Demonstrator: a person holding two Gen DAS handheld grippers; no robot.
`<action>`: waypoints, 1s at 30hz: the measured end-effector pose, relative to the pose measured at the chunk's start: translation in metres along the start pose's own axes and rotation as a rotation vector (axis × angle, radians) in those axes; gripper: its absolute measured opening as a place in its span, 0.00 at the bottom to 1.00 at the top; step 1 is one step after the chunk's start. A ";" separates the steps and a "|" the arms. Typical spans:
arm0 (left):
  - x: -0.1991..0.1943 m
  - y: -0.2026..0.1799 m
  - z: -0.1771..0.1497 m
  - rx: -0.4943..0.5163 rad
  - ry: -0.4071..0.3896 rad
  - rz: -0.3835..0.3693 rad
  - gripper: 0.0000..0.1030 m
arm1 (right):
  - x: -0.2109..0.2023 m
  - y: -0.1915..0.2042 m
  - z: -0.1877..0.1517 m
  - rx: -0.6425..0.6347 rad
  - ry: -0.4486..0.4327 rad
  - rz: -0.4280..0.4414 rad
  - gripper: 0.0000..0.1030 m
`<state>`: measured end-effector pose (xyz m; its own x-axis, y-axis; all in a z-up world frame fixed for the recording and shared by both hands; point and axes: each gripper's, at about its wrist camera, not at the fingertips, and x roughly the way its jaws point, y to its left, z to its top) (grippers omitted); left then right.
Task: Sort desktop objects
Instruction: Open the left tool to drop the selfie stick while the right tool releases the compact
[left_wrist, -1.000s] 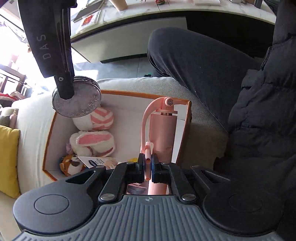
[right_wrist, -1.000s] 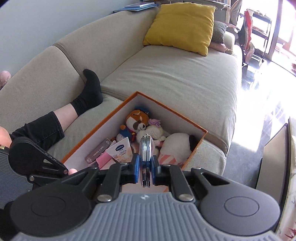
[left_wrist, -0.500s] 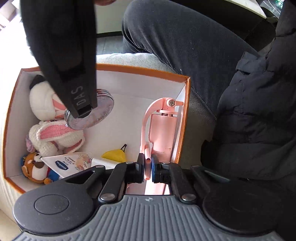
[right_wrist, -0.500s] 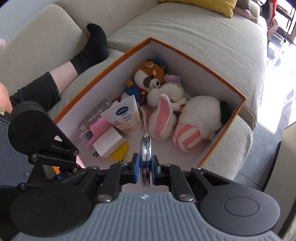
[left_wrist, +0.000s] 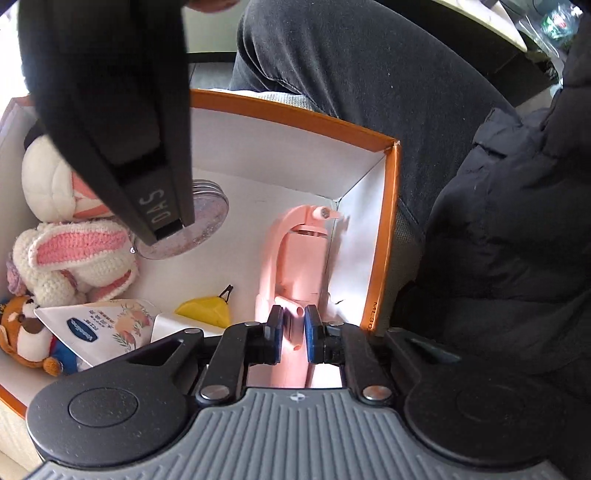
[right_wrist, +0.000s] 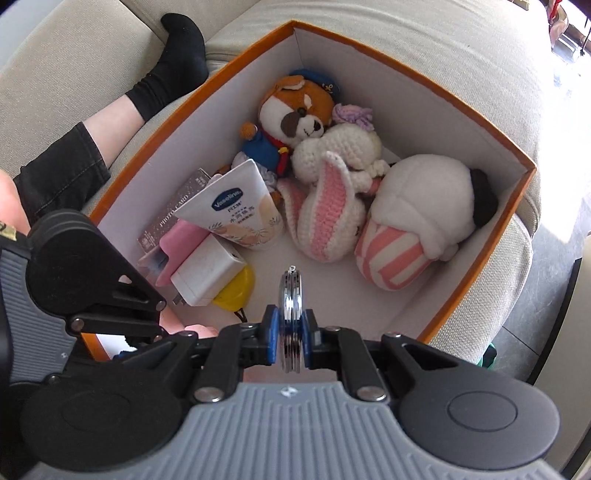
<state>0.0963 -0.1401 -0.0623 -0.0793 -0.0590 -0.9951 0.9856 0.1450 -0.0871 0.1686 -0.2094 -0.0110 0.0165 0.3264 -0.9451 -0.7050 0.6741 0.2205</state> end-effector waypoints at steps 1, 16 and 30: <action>0.000 0.001 -0.002 -0.014 -0.007 0.000 0.12 | 0.002 -0.001 0.000 0.006 0.005 0.007 0.13; -0.047 -0.006 -0.076 -0.352 -0.352 0.081 0.19 | 0.022 -0.010 0.010 0.110 -0.007 0.111 0.13; -0.078 -0.013 -0.103 -0.705 -0.603 0.235 0.19 | 0.041 -0.007 0.024 0.108 0.054 -0.052 0.29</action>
<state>0.0748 -0.0357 0.0114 0.3934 -0.4229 -0.8163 0.6344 0.7675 -0.0919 0.1911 -0.1845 -0.0458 0.0110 0.2545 -0.9670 -0.6238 0.7575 0.1923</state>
